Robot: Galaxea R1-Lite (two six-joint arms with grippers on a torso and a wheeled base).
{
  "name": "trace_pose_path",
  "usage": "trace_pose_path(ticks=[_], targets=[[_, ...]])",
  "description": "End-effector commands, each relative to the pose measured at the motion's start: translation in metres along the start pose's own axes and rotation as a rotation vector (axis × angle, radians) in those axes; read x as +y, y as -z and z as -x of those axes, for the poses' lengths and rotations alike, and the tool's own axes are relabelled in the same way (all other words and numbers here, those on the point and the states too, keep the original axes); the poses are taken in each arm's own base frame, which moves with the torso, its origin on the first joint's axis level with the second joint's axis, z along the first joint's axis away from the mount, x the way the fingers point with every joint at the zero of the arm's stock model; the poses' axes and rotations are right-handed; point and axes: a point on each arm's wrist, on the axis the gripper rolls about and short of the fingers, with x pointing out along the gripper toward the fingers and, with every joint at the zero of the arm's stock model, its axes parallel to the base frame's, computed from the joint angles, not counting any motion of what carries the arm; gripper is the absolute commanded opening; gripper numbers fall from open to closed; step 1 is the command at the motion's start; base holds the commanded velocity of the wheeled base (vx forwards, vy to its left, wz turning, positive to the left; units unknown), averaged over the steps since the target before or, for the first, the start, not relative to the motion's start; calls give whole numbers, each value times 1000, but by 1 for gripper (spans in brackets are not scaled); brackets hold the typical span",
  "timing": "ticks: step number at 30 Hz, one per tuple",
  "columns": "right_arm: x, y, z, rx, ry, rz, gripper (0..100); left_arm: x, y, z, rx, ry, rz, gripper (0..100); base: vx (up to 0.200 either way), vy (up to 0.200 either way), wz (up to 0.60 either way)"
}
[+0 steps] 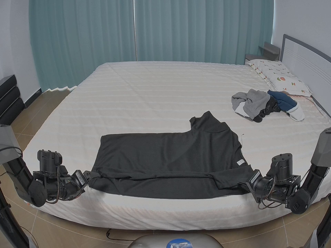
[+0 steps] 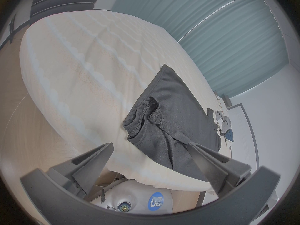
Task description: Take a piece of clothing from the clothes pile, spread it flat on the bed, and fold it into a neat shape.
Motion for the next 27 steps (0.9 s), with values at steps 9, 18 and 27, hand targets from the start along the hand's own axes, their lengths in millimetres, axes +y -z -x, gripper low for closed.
trace_pose_path(ticks=[9, 18, 27], targets=[[14, -23, 27, -105, -89, 75, 100, 2, 1, -3, 8, -9, 2, 100, 0, 0, 0], [30, -32, -4, -88, -91, 87, 100, 2, 0, -4, -4, -2, 1, 100, 0, 0, 0], [14, -38, -40, -51, -45, 52, 100, 2, 0, -5, 0, 0, -3, 100, 0, 0, 0]])
